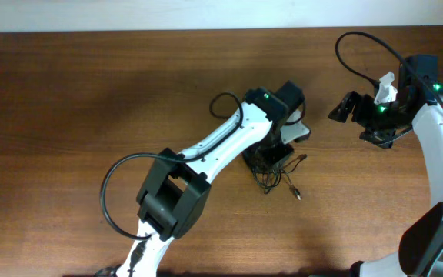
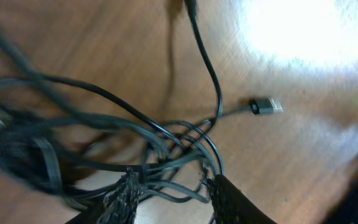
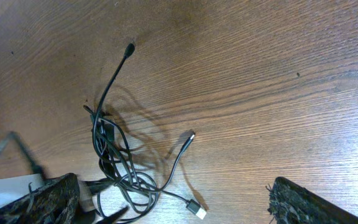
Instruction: Untangle cables
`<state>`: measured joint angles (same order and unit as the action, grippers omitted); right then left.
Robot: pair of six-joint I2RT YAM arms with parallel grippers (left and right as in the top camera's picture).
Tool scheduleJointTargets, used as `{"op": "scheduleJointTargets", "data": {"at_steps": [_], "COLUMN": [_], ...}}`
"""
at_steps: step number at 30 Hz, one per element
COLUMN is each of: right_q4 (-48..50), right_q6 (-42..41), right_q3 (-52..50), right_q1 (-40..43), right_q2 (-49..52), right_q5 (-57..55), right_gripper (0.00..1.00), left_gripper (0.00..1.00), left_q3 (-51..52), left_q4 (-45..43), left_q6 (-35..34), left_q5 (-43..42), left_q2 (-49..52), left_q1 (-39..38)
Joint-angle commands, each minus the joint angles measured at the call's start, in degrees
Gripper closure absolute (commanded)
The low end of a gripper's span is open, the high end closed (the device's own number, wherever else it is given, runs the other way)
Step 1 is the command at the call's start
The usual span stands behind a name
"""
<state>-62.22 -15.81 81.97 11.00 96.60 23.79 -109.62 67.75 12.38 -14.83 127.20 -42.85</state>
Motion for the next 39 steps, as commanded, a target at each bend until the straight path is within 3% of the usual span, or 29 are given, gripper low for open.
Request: {"op": "scheduleJointTargets", "data": {"at_steps": [1,7,11,13,15,19,21,23,28,31,33,39], "right_q4": [-0.07,-0.66,-0.94,-1.31,-1.38,0.52,3.37,9.09,12.33,12.15,12.04,6.36], "right_q6": [2.08,2.14,2.16,2.14,2.16,3.61,3.58,0.98,-9.88,-14.53,-16.41,-5.27], "right_q3": [0.74,0.72,0.70,0.72,0.70,0.72,0.72,0.72,0.70,0.33,-0.07,-0.07], "right_q1": [0.33,0.33,0.33,0.31,0.26,-2.34,-5.81,-8.70,-15.39,-18.88,-18.86,-10.71], "right_q2": [-0.37,-0.37,-0.37,-0.37,-0.37,-0.37,-0.37,-0.37,0.15,0.63,0.66,0.63], "right_q5": [-0.52,-0.57,-0.55,-0.48,3.56,13.79,18.86,25.53,15.96,7.43,-0.70,0.35], "right_gripper": [0.01,0.01,0.01,0.01,0.01,0.01,0.00,0.06,0.28,0.60,0.93,0.96], "left_gripper": [0.52,0.62,1.00,1.00,1.00,1.00,1.00,1.00,1.00,1.00,1.00,1.00], "left_q3": [-2.86,-2.82,-2.82,-3.61,-13.99,-34.99,-39.30,-39.78,-39.78,-39.80,-39.80,-39.80], "left_q4": [0.50,0.24,-0.94,-0.42,6.49,14.53,15.04,15.04,13.73,13.27,13.38,16.72], "left_q6": [-0.09,-0.11,-1.73,-3.98,-8.09,-8.57,-14.21,-14.82,-16.92,-17.38,-17.33,-12.72], "left_q5": [4.42,5.40,1.99,1.99,0.28,-19.41,-19.93,-19.91,-19.93,-20.22,-22.23,-23.28], "left_q2": [0.48,7.91,7.91,7.78,7.54,7.48,7.48,7.48,7.48,7.48,7.45,7.45], "left_q1": [0.02,-0.02,-0.02,0.66,5.16,13.07,15.02,16.22,16.46,17.16,19.98,36.17]}}
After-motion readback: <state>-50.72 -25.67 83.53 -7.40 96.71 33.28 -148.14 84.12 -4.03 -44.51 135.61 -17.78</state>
